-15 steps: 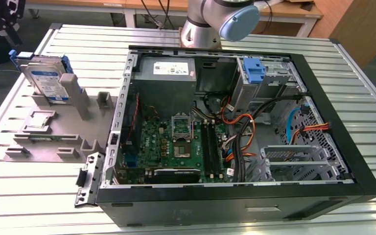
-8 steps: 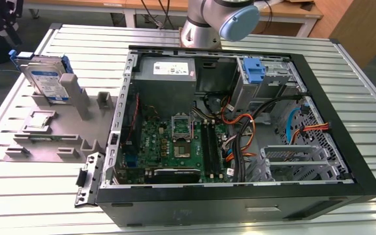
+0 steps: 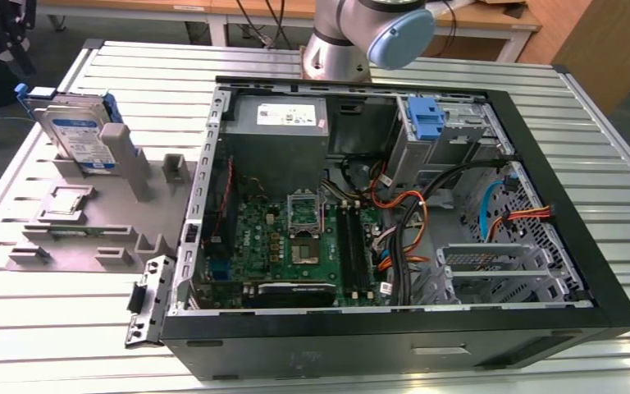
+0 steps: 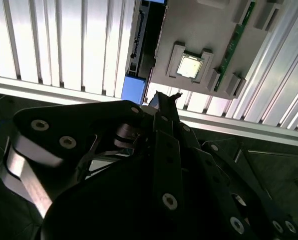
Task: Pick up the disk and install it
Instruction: 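Pick up the disk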
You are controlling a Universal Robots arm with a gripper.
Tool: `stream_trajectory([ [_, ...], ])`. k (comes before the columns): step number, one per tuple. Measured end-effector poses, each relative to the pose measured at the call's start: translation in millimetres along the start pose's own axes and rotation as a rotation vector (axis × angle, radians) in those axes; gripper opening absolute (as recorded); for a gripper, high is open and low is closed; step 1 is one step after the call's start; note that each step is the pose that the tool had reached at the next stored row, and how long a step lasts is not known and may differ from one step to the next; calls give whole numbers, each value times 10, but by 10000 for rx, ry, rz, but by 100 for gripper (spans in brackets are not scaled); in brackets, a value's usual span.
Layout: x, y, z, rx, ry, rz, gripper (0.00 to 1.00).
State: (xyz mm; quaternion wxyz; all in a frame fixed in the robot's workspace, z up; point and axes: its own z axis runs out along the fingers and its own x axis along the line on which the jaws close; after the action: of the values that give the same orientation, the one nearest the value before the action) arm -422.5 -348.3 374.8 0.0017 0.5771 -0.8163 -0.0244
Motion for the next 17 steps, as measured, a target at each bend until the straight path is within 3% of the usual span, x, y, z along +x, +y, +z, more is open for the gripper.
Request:
stream_trajectory([
  [17, 0, 0, 0, -5, 8, -177, 10],
])
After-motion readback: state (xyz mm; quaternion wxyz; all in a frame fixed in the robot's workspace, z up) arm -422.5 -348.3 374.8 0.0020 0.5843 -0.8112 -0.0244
